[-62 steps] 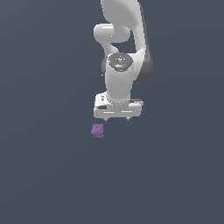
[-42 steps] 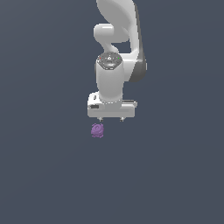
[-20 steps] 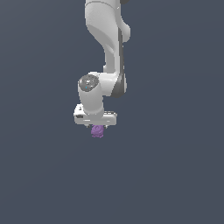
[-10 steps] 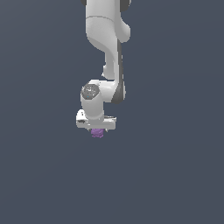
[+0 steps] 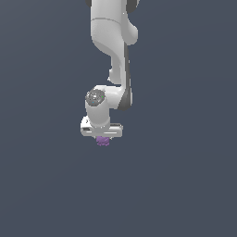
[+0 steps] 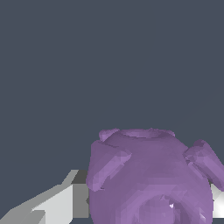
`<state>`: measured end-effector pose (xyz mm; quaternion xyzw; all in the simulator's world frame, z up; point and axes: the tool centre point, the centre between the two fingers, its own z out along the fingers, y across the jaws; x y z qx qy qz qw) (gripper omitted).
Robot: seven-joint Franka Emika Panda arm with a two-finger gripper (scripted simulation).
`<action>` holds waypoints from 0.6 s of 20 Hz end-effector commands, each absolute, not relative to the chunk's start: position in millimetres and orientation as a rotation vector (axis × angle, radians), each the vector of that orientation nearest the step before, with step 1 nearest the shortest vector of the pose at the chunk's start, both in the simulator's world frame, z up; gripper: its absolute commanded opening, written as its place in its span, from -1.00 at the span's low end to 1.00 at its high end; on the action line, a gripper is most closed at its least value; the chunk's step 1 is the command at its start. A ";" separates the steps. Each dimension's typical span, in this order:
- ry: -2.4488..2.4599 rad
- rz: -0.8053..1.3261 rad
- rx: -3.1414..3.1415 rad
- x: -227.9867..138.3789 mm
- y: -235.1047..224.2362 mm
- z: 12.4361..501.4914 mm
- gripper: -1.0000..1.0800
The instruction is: Pick up the object and move it to a goal position.
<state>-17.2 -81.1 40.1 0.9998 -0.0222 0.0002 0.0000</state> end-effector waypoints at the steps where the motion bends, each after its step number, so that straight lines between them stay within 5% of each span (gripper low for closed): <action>1: -0.069 0.000 3.141 -17.3 -81.0 39.4 -1.00; 12: -0.070 0.001 3.141 -5.2 -88.9 58.2 -1.00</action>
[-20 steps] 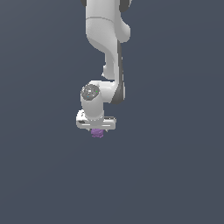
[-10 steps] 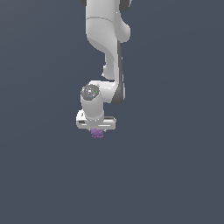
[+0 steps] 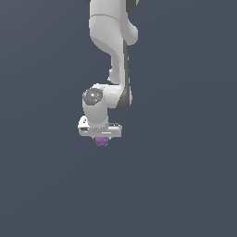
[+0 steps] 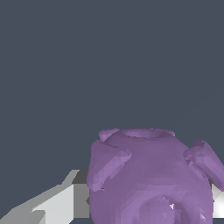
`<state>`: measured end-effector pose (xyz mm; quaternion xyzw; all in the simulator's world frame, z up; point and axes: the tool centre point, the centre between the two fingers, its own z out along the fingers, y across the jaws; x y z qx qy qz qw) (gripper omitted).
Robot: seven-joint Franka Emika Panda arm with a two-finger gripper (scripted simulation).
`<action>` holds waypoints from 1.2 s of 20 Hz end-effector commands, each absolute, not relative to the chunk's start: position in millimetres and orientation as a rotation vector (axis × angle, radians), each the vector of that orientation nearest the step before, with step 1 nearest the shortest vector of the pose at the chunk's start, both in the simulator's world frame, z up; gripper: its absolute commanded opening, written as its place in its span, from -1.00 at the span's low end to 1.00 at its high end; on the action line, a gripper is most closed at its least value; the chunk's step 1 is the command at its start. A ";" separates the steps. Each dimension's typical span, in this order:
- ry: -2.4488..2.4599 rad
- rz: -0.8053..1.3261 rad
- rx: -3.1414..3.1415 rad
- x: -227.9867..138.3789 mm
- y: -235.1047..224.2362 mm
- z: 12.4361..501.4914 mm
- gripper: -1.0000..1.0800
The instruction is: Pick up the object and move it to a goal position.
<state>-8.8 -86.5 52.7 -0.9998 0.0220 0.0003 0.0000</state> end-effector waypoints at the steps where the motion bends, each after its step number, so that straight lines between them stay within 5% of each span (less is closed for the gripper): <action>1: 0.070 -0.001 -3.141 -2.4 -90.7 62.4 -1.00; 24: 0.069 0.000 -3.141 89.3 -146.4 191.2 -1.00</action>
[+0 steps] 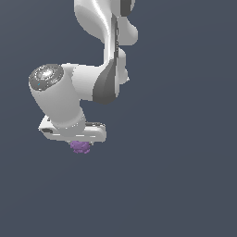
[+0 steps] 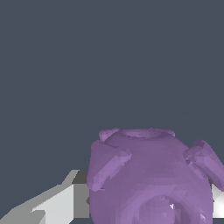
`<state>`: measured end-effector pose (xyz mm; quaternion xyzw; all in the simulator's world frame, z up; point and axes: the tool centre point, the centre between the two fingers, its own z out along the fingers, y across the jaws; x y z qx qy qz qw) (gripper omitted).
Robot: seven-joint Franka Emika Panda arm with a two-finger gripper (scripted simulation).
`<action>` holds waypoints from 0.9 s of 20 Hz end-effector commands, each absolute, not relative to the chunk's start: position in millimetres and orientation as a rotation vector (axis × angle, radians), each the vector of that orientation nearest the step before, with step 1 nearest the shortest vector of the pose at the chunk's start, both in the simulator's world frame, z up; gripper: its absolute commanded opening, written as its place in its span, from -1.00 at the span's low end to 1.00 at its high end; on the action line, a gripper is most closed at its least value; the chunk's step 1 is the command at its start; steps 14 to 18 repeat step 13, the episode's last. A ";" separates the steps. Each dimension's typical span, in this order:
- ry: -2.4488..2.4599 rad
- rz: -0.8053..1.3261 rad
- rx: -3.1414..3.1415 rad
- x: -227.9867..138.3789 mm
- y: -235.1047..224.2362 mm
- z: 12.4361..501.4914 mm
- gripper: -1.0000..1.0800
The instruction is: Pick up the object and move it to a goal position.
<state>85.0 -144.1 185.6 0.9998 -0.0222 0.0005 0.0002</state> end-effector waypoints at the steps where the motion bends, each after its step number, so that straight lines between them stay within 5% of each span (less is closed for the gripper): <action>1: -0.069 0.000 3.141 91.6 -147.7 194.1 -1.00; 18: -0.069 0.000 3.141 104.1 -154.4 209.1 -1.00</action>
